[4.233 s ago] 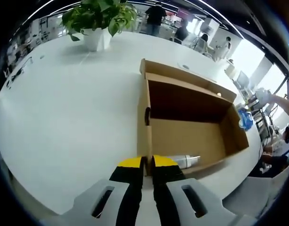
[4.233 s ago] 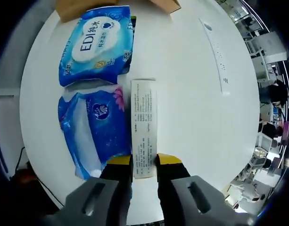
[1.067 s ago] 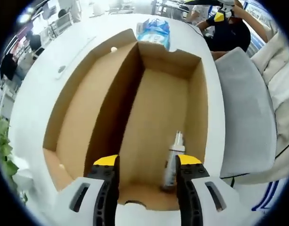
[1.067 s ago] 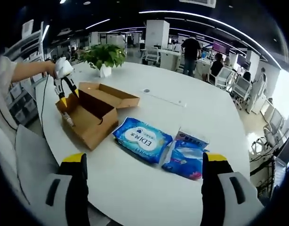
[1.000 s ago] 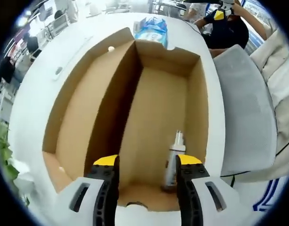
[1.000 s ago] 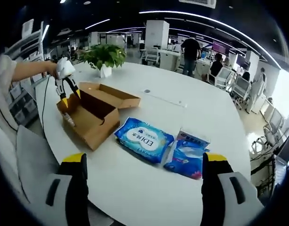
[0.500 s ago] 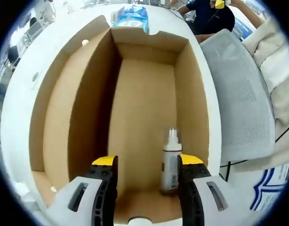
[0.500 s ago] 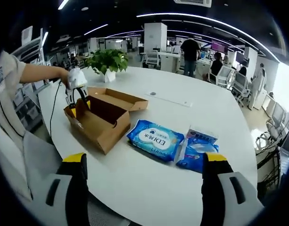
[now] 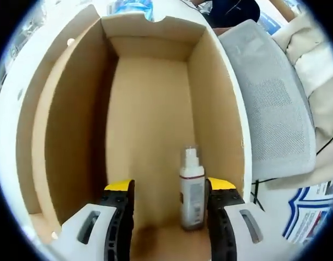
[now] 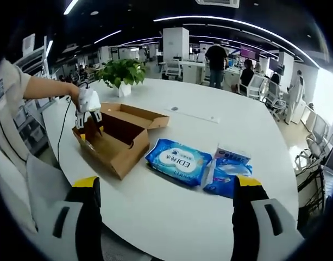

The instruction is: Operate the shoe box by opening the lid, removing the specified soft item, and placing it in the target area until the item is outside and the box remains undamaged.

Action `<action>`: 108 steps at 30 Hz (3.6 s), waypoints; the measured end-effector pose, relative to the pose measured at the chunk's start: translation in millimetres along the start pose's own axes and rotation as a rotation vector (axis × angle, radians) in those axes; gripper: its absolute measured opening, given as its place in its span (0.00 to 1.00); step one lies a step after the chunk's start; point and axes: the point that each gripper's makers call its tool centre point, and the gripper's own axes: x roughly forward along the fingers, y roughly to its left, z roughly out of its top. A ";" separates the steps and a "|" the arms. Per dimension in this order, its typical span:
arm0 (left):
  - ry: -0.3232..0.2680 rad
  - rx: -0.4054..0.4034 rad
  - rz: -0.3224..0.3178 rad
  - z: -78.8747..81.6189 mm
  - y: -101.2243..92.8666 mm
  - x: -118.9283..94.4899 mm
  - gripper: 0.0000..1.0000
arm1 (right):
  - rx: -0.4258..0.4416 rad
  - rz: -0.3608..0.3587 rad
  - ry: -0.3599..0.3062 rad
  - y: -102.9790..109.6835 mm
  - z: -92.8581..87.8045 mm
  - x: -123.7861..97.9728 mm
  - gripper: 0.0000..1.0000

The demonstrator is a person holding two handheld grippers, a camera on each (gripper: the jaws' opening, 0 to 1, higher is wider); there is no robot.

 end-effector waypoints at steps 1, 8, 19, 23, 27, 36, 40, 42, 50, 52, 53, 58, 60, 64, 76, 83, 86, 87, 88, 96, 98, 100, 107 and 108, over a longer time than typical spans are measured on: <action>0.001 -0.001 0.000 -0.3 -0.1 1.3 0.53 | 0.001 -0.001 0.002 -0.8 -0.6 0.0 0.96; -0.002 -0.010 0.003 -1.4 -1.8 7.1 0.51 | 0.009 -0.006 0.003 -2.6 -3.1 0.6 0.96; 0.003 -0.013 0.014 -1.5 -0.9 8.1 0.52 | -0.001 0.001 0.003 0.2 -3.2 2.2 0.96; -0.012 -0.016 0.014 -1.9 -5.0 7.2 0.47 | -0.007 0.004 0.009 1.1 -4.4 2.7 0.96; -0.014 -0.007 0.046 -5.2 -4.7 6.6 0.36 | -0.012 0.008 0.008 2.1 -2.4 3.8 0.96; -0.014 0.008 0.101 -15.2 1.2 5.3 0.21 | -0.041 0.018 0.000 5.0 4.4 6.4 0.96; -0.017 0.033 0.125 -15.5 3.1 6.7 0.19 | -0.050 0.023 -0.001 6.5 6.9 6.9 0.96; -0.026 0.003 0.123 -13.7 2.4 6.9 0.18 | -0.052 0.027 -0.004 7.3 7.7 7.2 0.96; -0.011 0.017 0.144 -13.3 5.1 5.0 0.17 | -0.070 0.046 -0.005 12.6 9.4 7.7 0.94; -0.012 0.005 0.147 -12.9 6.0 3.9 0.17 | -0.071 0.051 -0.011 13.2 10.2 7.2 0.92; -0.012 0.000 0.148 -12.7 6.3 3.0 0.17 | -0.071 0.050 -0.012 12.7 10.4 7.1 0.92; -0.018 -0.001 0.165 -9.3 7.8 -4.3 0.17 | -0.072 0.050 -0.023 11.8 12.9 6.9 0.92; -0.029 -0.002 0.173 -6.5 7.9 -7.9 0.17 | -0.074 0.055 -0.031 12.9 15.5 6.8 0.93; -0.054 0.001 0.190 1.4 6.7 -15.5 0.17 | -0.085 0.068 -0.045 16.0 20.0 7.5 0.92; -0.145 0.027 0.241 28.7 0.7 -39.8 0.17 | -0.155 0.147 -0.093 38.0 35.2 14.2 0.81; -0.192 0.063 0.263 46.9 -4.4 -51.6 0.17 | -0.213 0.211 -0.108 60.5 42.9 24.0 0.76; -0.209 0.078 0.269 54.1 -6.9 -55.3 0.17 | -0.246 0.238 -0.114 71.1 45.5 28.7 0.74; -0.214 0.086 0.270 56.9 -8.3 -56.6 0.17 | -0.259 0.242 -0.119 73.2 46.6 29.6 0.72; -0.217 0.092 0.272 58.8 -9.1 -57.3 0.17 | -0.267 0.247 -0.119 76.3 47.1 30.8 0.71; -0.249 0.149 0.275 76.0 -19.6 -61.2 0.17 | -0.303 0.293 -0.128 93.3 48.7 37.8 0.62; -0.258 0.161 0.275 80.7 -22.2 -62.7 0.17 | -0.315 0.306 -0.131 97.0 48.9 39.3 0.60; -0.268 0.172 0.276 85.4 -24.3 -64.6 0.17 | -0.320 0.316 -0.131 99.8 49.5 40.6 0.56; -0.305 0.203 0.285 99.0 -29.6 -70.0 0.17 | -0.342 0.353 -0.144 110.7 53.4 44.6 0.49; -0.309 0.205 0.285 100.0 -30.0 -70.2 0.17 | -0.347 0.357 -0.143 112.3 53.6 45.2 0.48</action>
